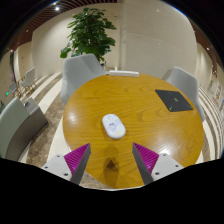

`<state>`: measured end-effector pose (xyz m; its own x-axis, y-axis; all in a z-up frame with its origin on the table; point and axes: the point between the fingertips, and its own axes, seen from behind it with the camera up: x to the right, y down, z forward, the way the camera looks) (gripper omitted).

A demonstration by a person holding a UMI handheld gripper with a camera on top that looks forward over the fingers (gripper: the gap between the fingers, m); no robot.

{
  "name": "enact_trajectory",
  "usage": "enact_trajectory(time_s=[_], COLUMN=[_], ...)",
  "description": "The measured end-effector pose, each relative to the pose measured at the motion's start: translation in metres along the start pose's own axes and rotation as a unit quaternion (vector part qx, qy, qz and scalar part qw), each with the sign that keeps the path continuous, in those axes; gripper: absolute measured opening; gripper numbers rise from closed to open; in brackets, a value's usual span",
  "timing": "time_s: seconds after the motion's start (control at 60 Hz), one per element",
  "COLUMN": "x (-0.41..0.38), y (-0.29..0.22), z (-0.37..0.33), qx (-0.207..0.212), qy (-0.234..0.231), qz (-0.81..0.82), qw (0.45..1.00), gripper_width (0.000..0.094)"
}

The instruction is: Arrange mouse

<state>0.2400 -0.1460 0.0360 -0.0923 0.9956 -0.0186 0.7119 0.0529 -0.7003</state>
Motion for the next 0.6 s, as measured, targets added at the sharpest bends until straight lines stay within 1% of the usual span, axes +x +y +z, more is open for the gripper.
enact_trajectory(time_s=[0.2,0.367,0.6], x=[0.005,0.012,0.022], y=[-0.013,-0.017,-0.031], z=[0.042,0.065,0.095], qx=[-0.003,-0.013,-0.014], qy=[0.01,0.02,0.026], qz=[-0.001,-0.003,0.009], qw=[1.0,1.0,1.0], gripper_width=[0.0868,0.0871,0.0868])
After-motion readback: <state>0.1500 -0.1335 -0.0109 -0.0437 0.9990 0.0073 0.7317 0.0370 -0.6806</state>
